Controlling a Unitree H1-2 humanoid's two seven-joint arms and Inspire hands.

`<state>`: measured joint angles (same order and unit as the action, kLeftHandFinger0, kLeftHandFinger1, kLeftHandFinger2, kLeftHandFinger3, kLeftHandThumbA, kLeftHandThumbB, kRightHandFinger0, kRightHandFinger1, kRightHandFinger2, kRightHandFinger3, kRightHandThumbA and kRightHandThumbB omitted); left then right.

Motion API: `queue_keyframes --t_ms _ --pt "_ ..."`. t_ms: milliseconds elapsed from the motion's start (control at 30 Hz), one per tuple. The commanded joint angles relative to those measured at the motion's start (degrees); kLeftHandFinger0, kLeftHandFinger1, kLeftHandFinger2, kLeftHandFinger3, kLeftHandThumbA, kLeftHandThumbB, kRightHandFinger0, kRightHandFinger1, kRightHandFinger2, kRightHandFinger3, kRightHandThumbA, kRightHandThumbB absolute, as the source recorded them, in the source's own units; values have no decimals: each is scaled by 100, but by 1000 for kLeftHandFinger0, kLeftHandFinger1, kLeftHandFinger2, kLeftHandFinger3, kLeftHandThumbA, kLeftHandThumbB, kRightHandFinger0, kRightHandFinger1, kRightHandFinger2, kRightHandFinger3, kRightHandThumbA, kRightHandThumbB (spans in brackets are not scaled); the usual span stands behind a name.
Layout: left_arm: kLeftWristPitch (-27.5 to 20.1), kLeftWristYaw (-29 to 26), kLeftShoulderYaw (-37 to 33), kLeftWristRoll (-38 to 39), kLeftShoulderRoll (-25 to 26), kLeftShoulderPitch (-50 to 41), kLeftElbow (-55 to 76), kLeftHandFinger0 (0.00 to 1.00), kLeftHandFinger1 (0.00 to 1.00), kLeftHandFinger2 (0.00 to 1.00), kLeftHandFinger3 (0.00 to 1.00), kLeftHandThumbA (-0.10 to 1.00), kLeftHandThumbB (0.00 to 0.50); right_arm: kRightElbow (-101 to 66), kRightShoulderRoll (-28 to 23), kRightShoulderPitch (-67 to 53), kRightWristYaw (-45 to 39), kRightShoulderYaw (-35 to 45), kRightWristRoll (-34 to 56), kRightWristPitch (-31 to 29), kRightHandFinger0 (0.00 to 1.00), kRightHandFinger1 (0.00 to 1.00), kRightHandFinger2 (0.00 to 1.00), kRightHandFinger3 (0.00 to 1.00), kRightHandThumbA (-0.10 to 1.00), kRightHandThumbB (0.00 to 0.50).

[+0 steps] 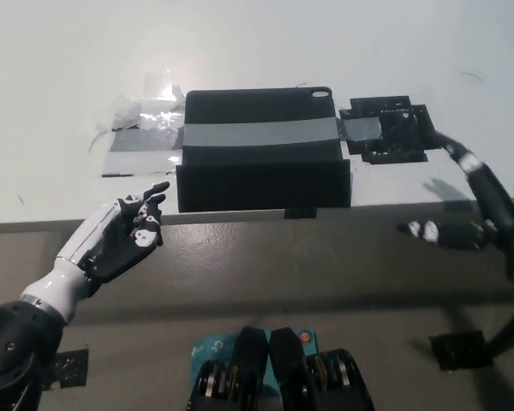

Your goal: The robot uses its right hand to pull the cover of a folded tablet cover kept in the middle of the desk

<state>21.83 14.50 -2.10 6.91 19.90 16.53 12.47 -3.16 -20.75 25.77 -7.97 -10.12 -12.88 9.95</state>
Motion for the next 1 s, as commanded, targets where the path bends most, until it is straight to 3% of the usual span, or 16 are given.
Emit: queue_keyframes --t_ms 0,100,367,833,967 --pt "32 41 63 48 22 15 247 1000 1000 1000 1000 639 229 44 -94 855 -274 -470 -877 146 1000 1000 1000 1000 1000 500" --pt "12 48 39 -7 44 5 239 1000 1000 1000 1000 654 235 653 142 1696 -390 -1082 -1332 61 1000 1000 1000 1000 1000 500" --pt "84 48 66 41 13 -1 246 1000 1000 1000 1000 632 219 1746 440 2574 -528 -1952 -1813 -85 1000 1000 1000 1000 1000 500" --pt "32 91 80 89 20 -66 256 1000 1000 1000 1000 616 202 3435 853 2885 -571 -2771 -2441 -109 1000 1000 1000 1000 1000 500" --pt "120 75 41 -1 71 -43 348 1000 1000 1000 1000 635 201 3891 1062 3069 -909 -2948 -2590 257 1000 1000 1000 1000 1000 500"
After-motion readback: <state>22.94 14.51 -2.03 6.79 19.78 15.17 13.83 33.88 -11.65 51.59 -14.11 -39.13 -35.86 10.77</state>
